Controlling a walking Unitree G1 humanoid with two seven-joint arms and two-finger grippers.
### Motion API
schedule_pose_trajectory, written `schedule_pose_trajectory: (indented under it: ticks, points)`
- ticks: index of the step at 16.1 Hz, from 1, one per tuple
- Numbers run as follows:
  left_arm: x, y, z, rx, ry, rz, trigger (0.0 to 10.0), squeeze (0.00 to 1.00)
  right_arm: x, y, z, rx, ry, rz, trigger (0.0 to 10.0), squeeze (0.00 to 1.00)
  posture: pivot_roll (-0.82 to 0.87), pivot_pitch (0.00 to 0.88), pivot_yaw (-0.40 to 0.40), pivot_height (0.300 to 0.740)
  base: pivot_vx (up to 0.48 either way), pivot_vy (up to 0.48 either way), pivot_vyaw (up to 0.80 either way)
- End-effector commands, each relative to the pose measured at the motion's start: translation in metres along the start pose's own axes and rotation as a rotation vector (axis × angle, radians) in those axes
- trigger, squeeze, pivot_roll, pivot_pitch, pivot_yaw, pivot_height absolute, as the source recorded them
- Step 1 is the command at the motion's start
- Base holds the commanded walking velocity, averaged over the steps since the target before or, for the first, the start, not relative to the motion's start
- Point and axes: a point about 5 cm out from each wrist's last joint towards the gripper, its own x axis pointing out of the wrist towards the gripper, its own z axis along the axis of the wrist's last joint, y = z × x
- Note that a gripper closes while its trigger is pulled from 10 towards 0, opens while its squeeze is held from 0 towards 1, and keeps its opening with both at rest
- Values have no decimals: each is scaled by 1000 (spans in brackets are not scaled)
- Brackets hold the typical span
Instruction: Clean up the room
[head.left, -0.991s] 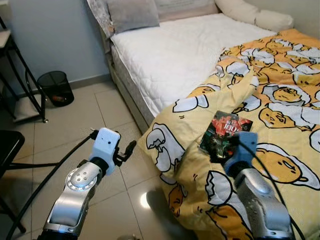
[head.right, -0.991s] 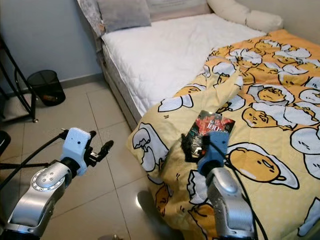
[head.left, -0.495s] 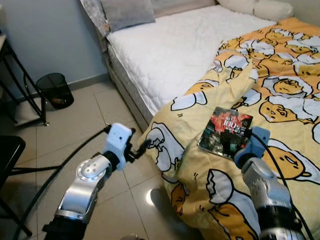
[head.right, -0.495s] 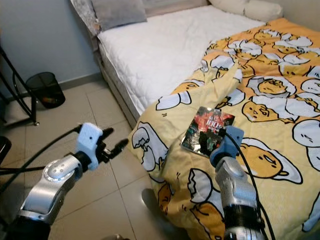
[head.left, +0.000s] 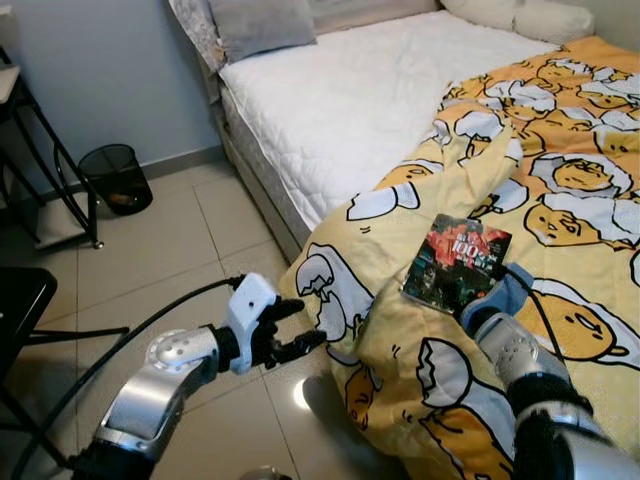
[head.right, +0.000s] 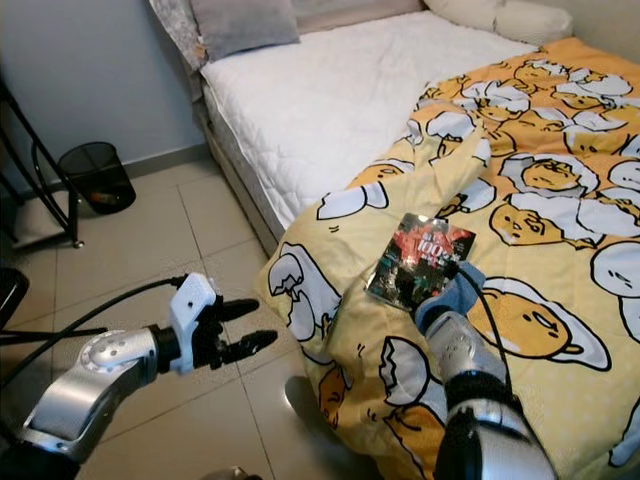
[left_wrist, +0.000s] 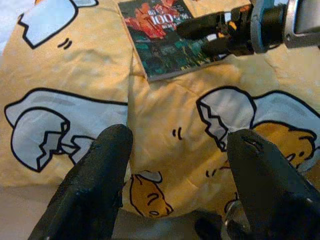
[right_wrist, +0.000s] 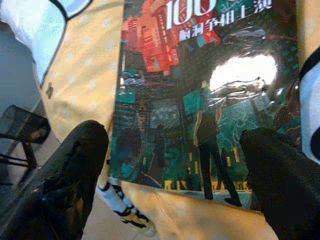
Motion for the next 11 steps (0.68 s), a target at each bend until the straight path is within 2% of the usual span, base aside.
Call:
schedule_pose_trajectory:
  ticks: [1,4,11]
  points:
    - [-5,1,2,8,10,-5,10000,286,1,-2,1,9,-13,-19,10000,0,44,0,83,740,0,0,0]
    - [-9,1,1,7,19,-6,10000,282,1,-7,15,85,-79,-24,10000,0,50,0,84,740,0,0,0]
    - [-7,0,3,12,22,-24,10000,286,-1,-17,31,144,-154,-26,10000,0,39,0,99,740,0,0,0]
